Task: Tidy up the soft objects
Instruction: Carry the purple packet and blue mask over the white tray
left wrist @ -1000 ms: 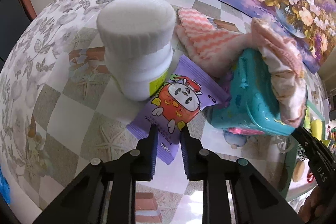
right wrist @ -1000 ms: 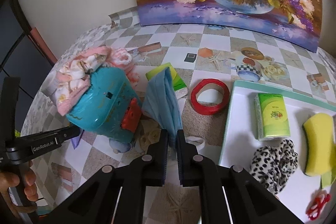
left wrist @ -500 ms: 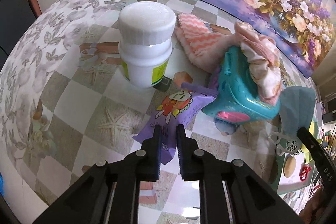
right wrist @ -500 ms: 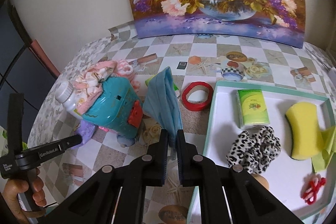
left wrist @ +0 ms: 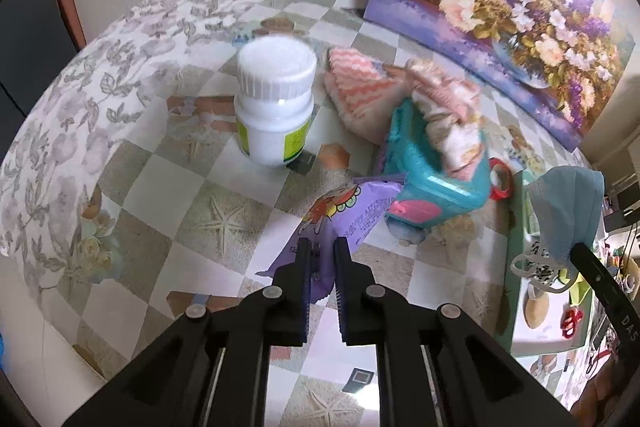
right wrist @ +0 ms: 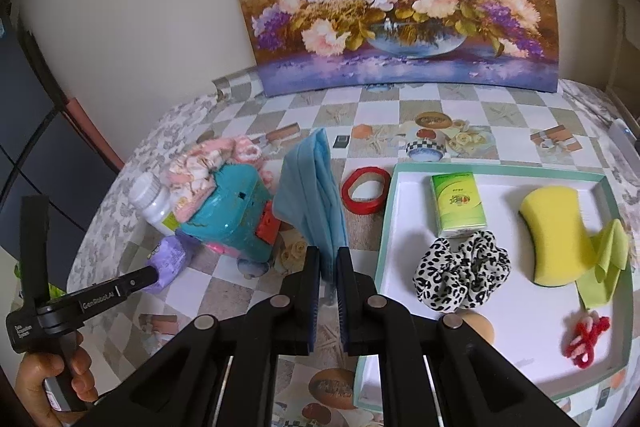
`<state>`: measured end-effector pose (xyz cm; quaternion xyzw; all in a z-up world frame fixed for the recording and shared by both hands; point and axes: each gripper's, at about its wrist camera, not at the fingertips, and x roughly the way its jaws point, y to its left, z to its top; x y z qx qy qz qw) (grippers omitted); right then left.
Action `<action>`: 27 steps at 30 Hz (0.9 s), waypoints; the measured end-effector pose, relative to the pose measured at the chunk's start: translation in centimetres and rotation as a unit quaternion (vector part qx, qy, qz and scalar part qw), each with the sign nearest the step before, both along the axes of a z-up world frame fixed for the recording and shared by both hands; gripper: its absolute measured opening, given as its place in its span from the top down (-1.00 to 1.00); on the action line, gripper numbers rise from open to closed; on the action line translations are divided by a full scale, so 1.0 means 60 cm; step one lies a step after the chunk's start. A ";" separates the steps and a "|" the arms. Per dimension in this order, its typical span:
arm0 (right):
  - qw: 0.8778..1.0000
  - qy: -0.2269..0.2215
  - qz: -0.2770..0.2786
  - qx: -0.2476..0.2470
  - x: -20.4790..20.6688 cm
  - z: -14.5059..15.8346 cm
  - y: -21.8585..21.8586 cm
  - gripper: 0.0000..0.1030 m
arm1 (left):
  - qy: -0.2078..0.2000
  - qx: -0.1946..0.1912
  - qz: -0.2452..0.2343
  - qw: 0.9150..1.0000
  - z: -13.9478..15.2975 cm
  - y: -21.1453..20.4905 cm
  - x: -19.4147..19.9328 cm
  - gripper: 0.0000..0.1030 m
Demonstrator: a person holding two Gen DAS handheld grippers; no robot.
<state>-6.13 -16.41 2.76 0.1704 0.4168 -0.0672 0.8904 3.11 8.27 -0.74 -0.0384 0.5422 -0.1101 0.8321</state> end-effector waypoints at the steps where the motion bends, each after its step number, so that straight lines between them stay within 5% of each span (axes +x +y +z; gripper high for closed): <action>1: 1.000 -0.003 -0.001 0.002 -0.003 0.003 -0.002 0.83 | -0.004 -0.001 -0.001 1.000 0.006 -0.001 -0.003 0.79; 13: 0.998 -0.041 -0.044 0.005 -0.046 0.050 -0.046 0.83 | -0.077 -0.017 -0.024 0.997 0.117 -0.040 -0.046 0.80; 20: 0.993 -0.054 -0.104 -0.006 -0.077 0.078 -0.100 0.83 | -0.113 -0.031 -0.100 0.988 0.183 -0.159 -0.073 0.79; 27: 0.987 -0.028 -0.158 -0.021 -0.097 0.073 -0.150 0.83 | -0.115 -0.023 -0.170 0.978 0.184 -0.293 -0.099 0.79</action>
